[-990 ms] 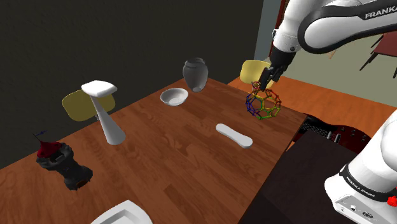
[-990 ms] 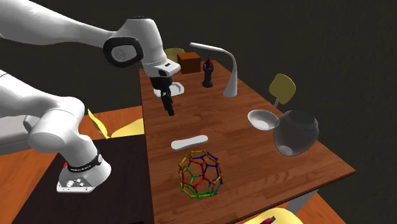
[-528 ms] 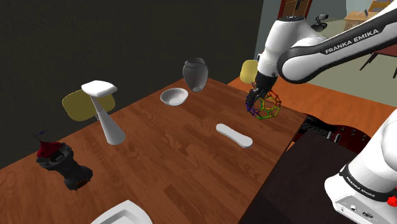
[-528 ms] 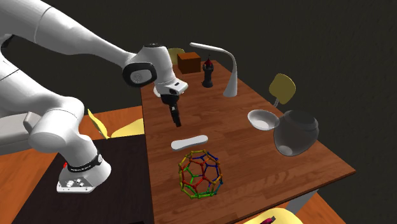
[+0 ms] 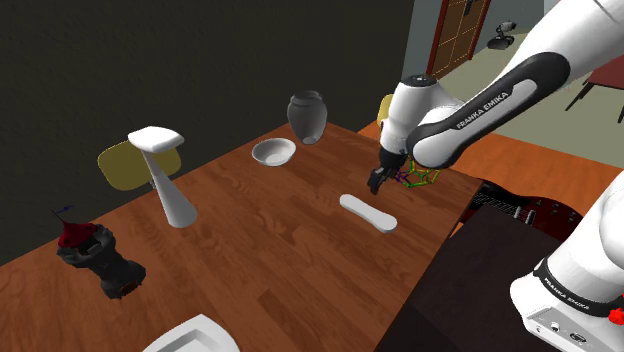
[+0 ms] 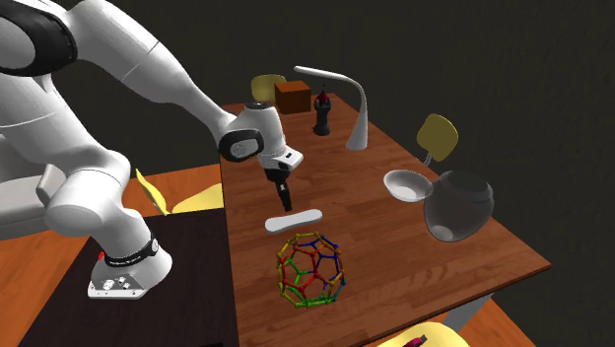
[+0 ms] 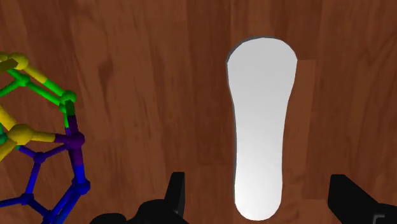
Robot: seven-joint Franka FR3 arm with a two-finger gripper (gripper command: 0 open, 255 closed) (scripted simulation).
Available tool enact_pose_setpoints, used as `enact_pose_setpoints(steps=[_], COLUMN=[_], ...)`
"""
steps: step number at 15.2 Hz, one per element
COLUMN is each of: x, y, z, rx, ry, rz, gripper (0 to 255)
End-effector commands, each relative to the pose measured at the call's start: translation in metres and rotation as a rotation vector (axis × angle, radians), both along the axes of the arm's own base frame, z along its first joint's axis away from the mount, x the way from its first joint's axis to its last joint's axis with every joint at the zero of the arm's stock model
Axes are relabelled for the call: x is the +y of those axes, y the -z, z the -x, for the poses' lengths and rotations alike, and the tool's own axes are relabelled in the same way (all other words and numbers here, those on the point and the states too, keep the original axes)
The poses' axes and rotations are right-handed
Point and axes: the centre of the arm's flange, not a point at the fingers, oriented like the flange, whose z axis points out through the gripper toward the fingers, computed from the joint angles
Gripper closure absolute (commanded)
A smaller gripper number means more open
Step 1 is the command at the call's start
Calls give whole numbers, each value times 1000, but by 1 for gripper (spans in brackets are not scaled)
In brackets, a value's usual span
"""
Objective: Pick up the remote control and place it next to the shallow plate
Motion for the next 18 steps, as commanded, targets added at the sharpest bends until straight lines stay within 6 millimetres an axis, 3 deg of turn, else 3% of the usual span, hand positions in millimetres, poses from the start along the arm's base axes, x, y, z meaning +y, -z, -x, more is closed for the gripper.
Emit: enact_pose_setpoints(steps=[1, 6, 13, 18], x=[8, 26, 26, 25], y=[24, 79, 116, 119], z=[-7, -23, -28, -28], rx=[3, 13, 13, 13], ry=[-9, -28, -28, -28], rz=[-2, -4, -4, -4], gripper=[0, 0, 0, 0])
